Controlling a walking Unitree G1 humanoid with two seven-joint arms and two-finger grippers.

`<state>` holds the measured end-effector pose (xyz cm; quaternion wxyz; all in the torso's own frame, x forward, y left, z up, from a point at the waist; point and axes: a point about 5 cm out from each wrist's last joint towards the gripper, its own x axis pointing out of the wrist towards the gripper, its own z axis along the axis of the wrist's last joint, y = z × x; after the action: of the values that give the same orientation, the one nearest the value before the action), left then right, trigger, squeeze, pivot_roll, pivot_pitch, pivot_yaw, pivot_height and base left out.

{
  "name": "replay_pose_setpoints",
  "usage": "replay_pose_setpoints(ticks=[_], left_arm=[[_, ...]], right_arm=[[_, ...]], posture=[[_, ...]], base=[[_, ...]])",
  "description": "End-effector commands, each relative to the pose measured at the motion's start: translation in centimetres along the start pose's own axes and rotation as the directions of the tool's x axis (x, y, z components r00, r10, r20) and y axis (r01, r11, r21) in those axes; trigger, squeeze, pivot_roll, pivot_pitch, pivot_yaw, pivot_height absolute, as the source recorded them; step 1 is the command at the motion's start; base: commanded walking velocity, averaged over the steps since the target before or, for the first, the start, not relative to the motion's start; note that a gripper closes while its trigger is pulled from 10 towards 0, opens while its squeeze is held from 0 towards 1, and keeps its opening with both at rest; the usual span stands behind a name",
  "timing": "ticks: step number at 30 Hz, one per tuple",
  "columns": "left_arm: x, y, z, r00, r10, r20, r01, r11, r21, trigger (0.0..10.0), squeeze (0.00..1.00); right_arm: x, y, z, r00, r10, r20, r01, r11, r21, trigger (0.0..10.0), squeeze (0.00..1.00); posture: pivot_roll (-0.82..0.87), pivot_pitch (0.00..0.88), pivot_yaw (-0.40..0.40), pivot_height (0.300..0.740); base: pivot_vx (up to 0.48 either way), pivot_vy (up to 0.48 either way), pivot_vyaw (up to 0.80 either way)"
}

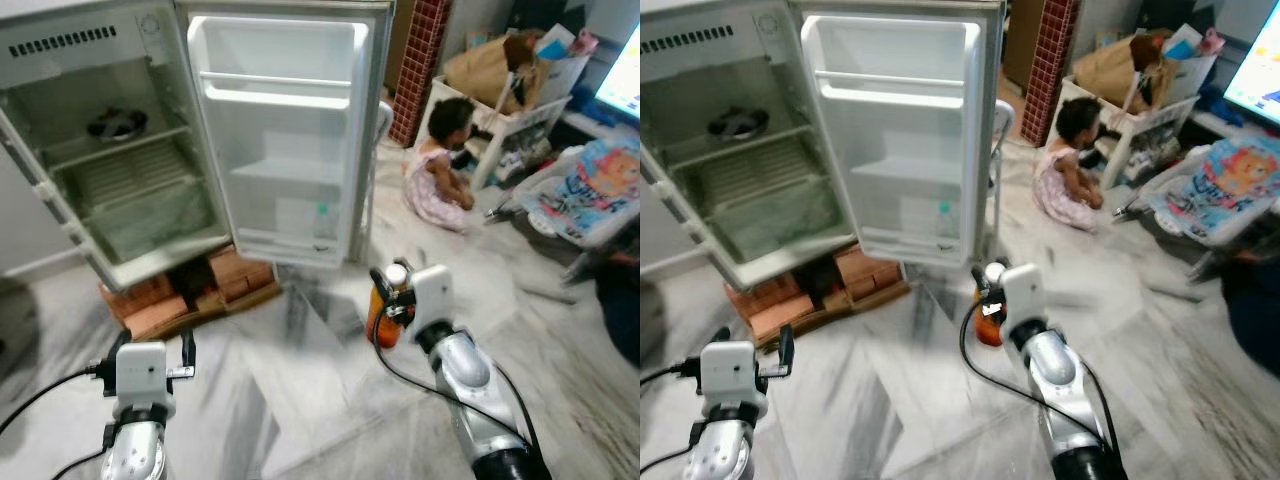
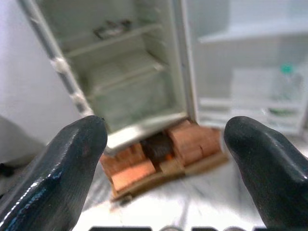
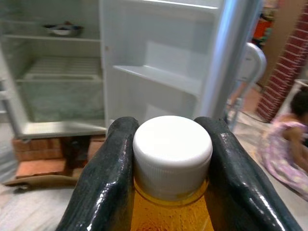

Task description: Restocking fridge

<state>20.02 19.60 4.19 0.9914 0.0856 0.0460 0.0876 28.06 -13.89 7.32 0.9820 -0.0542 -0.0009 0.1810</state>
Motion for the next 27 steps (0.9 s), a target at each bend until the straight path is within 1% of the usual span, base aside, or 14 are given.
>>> replay_pose_setpoints(ticks=[1,3,6,8,10,14,17,26,27], left_arm=[[-0.1,-0.3,-0.1,1.000,-0.004,-0.004,0.004,1.000,-0.013,10.0,0.00],[0.1,-0.4,0.1,1.000,-0.002,0.002,0.002,1.000,-0.013,10.0,0.00],[0.2,-0.3,0.1,1.000,0.001,0.003,-0.001,1.000,-0.016,10.0,0.00],[0.2,-0.3,0.2,1.000,0.003,0.004,-0.003,1.000,-0.015,10.0,0.00],[0.1,-0.2,0.2,1.000,-0.006,0.006,0.006,1.000,-0.015,10.0,0.00],[0.0,-0.2,0.1,1.000,-0.029,0.003,0.029,1.000,-0.012,10.0,0.00],[0.2,-0.2,0.2,0.999,-0.032,0.008,0.033,0.999,-0.017,10.0,0.00],[0.4,-0.6,0.4,0.998,-0.064,0.019,0.065,0.998,-0.020,10.0,0.00],[0.4,-0.6,0.4,0.998,-0.066,0.019,0.067,0.998,-0.021,10.0,0.00]], right_arm=[[0.0,-1.1,0.7,0.999,-0.039,0.027,0.039,0.999,-0.012,10.0,0.00],[0.1,-1.4,0.9,0.997,-0.066,0.037,0.067,0.998,-0.016,10.0,0.00],[0.2,-1.8,0.8,0.993,-0.114,0.027,0.114,0.993,-0.011,10.0,0.00],[0.1,-2.0,0.7,0.991,-0.130,0.023,0.130,0.991,-0.028,10.0,0.00],[-0.2,-2.4,0.2,0.985,-0.172,-0.004,0.171,0.982,-0.076,10.0,0.00],[-0.4,-2.6,-0.3,0.976,-0.218,-0.030,0.214,0.972,-0.099,10.0,0.00],[-0.2,-2.5,-0.2,0.975,-0.220,-0.031,0.218,0.973,-0.074,10.0,0.00],[-0.1,-2.6,-0.2,0.969,-0.245,-0.026,0.242,0.967,-0.082,10.0,0.00],[-0.1,-2.7,-0.3,0.968,-0.249,-0.037,0.245,0.966,-0.082,10.0,0.00]], posture=[[-0.01,0.013,0.003,0.740],[-0.01,0.023,0.008,0.740],[0.00,0.019,0.013,0.740],[0.00,0.021,0.014,0.740],[0.00,0.029,0.013,0.740],[0.00,0.033,0.011,0.740],[0.00,0.030,0.011,0.740],[-0.01,0.025,0.014,0.740],[-0.01,0.025,0.014,0.740]], base=[[0.000,0.000,0.64],[0.000,0.000,0.52],[0.000,0.000,0.00],[0.000,0.000,0.00],[0.000,0.000,0.00],[0.000,0.000,0.00],[0.000,0.000,0.00],[0.000,0.000,0.00],[0.000,0.000,0.00]])
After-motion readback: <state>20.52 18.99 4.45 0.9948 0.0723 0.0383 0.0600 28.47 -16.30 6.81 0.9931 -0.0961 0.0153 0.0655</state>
